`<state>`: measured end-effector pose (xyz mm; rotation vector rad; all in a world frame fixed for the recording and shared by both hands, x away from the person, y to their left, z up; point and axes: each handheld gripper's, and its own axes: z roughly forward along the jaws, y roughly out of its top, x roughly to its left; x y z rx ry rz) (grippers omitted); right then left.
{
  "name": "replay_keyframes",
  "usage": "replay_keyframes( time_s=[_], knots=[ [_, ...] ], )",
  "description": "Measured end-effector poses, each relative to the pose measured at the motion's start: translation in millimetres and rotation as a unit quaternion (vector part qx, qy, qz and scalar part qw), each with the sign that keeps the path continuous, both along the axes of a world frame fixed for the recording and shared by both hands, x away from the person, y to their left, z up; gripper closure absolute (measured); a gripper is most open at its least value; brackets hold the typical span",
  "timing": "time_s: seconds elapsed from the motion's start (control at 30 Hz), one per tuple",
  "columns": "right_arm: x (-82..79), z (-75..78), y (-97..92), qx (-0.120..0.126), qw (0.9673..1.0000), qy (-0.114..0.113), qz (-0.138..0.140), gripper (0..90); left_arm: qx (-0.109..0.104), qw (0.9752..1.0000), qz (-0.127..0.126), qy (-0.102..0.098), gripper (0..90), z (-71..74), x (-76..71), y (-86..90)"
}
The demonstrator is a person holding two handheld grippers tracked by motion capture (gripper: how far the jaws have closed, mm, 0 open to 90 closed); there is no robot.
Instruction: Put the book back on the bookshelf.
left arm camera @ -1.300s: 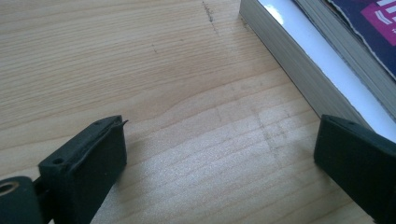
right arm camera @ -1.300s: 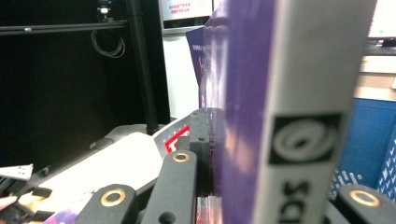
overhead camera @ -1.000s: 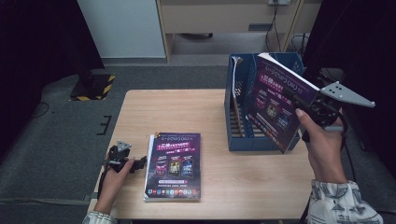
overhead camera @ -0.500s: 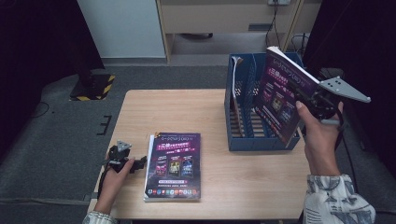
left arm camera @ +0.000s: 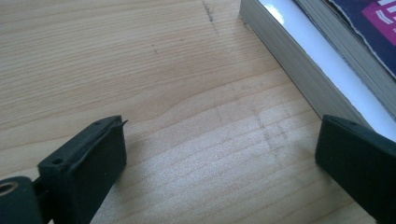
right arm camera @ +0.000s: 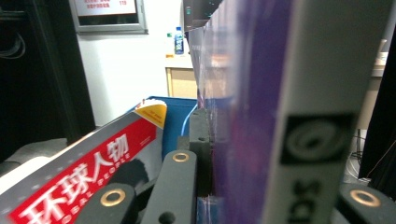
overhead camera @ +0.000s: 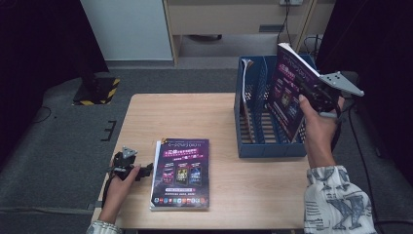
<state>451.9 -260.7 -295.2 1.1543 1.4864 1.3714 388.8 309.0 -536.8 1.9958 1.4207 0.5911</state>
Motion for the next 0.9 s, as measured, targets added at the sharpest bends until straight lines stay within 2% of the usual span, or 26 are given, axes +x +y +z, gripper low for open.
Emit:
replay_keyframes(
  time_s=[0.13, 0.3, 0.6, 0.9],
  knots=[
    [13.5, -7.8, 4.3, 0.003, 0.9999, 0.006, -0.010, 82.5, 0.000, 1.0000, 0.000, 0.000, 1.0, -0.1, 0.1, -0.2],
    [22.1, -14.6, 8.3, 0.009, 0.9999, 0.008, -0.009, 82.5, 0.000, 1.0000, -0.002, 0.000, 0.8, -0.1, 0.4, -0.5],
    [28.8, -22.0, 14.3, 0.012, 0.9998, 0.007, -0.012, 82.5, 0.000, 1.0000, -0.002, 0.000, 0.7, -0.1, 0.5, -0.5],
    [36.6, -40.6, 16.4, 0.014, 0.9997, 0.013, -0.016, 82.4, 0.000, 1.0000, -0.003, 0.001, 0.6, -0.1, 0.8, -1.0]
  ],
)
